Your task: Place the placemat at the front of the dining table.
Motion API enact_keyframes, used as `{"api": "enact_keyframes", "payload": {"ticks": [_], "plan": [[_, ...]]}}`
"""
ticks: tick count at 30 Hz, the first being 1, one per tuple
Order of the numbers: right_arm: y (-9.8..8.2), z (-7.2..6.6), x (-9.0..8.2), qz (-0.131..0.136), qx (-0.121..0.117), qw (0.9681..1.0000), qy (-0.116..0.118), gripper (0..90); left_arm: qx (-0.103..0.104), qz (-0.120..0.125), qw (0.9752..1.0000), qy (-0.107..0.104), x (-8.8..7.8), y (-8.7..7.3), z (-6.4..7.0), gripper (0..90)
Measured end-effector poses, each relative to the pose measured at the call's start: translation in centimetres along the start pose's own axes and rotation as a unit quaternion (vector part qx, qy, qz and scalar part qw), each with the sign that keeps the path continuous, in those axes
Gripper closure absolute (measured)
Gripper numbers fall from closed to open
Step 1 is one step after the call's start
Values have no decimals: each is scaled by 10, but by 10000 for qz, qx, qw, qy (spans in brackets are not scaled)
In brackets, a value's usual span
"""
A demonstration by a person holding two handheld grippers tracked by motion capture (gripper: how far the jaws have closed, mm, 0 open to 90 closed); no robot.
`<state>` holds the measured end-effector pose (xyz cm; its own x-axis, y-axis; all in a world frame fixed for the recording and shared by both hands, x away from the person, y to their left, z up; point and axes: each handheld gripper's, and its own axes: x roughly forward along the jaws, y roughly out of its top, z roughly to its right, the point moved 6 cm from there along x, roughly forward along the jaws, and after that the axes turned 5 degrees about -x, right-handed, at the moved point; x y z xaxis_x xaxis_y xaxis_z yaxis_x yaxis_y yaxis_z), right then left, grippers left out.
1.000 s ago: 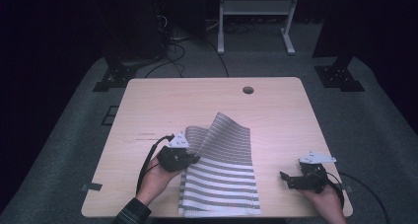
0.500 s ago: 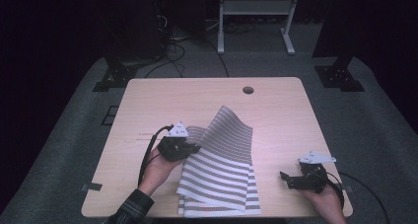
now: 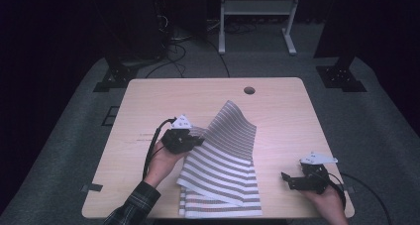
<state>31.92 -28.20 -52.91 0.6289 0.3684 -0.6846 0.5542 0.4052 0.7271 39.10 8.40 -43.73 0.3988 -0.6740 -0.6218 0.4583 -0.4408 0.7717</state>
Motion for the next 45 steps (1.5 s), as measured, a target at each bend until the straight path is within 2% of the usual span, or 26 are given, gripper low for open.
{"api": "enact_keyframes", "payload": {"ticks": [8,21,33,45], "plan": [[0,0,0,0,0,10000,0,93,13,90,10000,-8,6,14,-1,875],[0,0,0,-5,11,10000,3,93,46,177,9998,-125,24,37,6,876],[0,0,0,-5,10,10000,4,93,51,142,9994,-302,48,52,18,876],[0,0,0,-1,0,10000,1,93,151,90,9986,-504,72,67,39,876]]}}
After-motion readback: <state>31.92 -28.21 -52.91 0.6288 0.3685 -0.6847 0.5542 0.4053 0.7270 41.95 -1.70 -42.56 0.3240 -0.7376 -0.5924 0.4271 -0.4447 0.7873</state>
